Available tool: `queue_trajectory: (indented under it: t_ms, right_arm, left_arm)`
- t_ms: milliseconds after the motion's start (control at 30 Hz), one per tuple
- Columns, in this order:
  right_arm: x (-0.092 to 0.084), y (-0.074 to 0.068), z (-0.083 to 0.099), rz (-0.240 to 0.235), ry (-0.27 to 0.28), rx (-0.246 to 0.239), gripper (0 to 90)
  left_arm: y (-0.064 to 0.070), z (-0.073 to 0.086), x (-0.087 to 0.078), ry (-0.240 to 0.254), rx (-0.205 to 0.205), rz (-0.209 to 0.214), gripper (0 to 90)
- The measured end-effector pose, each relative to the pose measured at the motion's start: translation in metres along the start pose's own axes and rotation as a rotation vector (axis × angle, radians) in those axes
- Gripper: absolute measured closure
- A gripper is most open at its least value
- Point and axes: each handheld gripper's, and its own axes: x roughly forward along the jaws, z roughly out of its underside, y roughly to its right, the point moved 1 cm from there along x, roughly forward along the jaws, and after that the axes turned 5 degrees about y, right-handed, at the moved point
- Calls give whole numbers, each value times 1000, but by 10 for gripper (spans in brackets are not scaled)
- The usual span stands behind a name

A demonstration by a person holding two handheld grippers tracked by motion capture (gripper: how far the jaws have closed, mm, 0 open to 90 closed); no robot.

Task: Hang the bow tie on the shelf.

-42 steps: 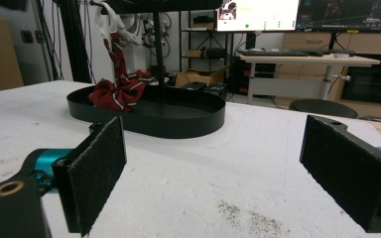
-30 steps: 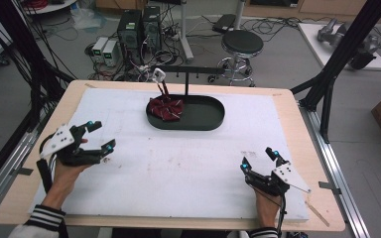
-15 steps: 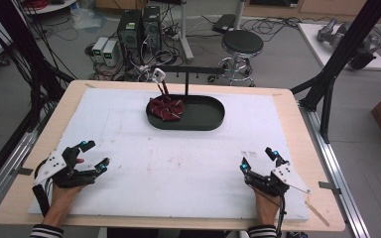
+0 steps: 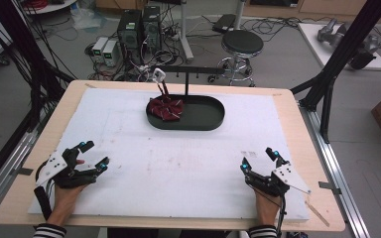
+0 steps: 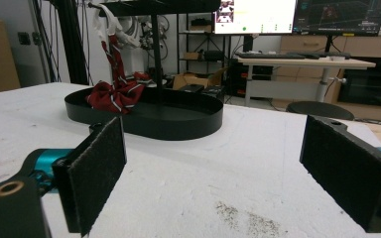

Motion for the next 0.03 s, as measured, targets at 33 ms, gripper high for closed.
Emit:
queue_trajectory:
  t_ms: [33]
  right_arm:
    - [0,0,0,1,0,-1,99]
  left_arm:
    - [-1,0,0,-2,0,0,183]
